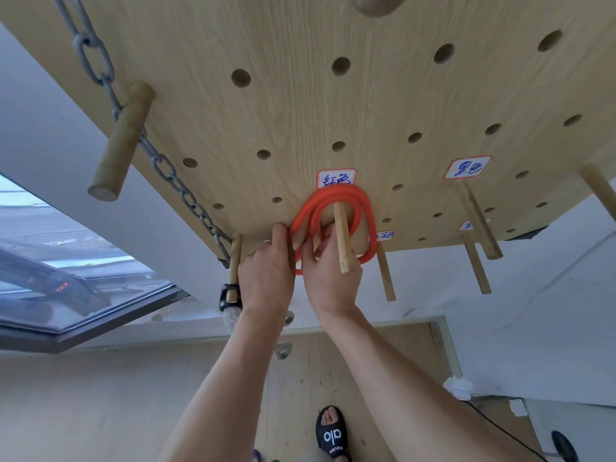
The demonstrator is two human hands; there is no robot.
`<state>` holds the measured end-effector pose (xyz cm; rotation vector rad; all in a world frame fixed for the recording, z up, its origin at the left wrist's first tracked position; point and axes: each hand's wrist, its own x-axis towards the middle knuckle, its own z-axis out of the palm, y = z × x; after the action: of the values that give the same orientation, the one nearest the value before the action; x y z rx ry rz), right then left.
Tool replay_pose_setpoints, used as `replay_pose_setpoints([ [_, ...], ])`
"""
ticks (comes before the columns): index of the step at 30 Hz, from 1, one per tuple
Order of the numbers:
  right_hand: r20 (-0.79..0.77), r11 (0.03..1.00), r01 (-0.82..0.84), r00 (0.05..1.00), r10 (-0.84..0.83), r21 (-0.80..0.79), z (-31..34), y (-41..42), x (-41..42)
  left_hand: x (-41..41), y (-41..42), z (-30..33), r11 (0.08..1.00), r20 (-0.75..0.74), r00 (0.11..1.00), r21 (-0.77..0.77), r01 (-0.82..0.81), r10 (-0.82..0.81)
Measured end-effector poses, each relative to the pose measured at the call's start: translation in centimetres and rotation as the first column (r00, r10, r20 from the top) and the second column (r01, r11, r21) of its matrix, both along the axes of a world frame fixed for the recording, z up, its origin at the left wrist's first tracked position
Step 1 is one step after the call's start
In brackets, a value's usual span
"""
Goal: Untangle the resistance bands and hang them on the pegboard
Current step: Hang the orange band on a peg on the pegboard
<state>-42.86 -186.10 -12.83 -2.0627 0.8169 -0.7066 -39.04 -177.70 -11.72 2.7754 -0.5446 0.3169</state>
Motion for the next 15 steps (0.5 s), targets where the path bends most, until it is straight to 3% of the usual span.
replay_pose_setpoints([
  [7, -0.009, 0.999, 0.036, 0.999, -0.037, -0.034, -0.8, -0.7, -0.3, -0.4, -0.3, -1.1, 0.991, -0.113, 0.988, -0.067, -0.114, 0.106],
  [15, -0.012, 0.999, -0.009, 1.000, 0.009, 0.044, -0.7, -0.4, -0.2, -1.1, -0.5, -1.3, 0.937, -0.277, 0.952, -0.279, -0.211, 0.133],
])
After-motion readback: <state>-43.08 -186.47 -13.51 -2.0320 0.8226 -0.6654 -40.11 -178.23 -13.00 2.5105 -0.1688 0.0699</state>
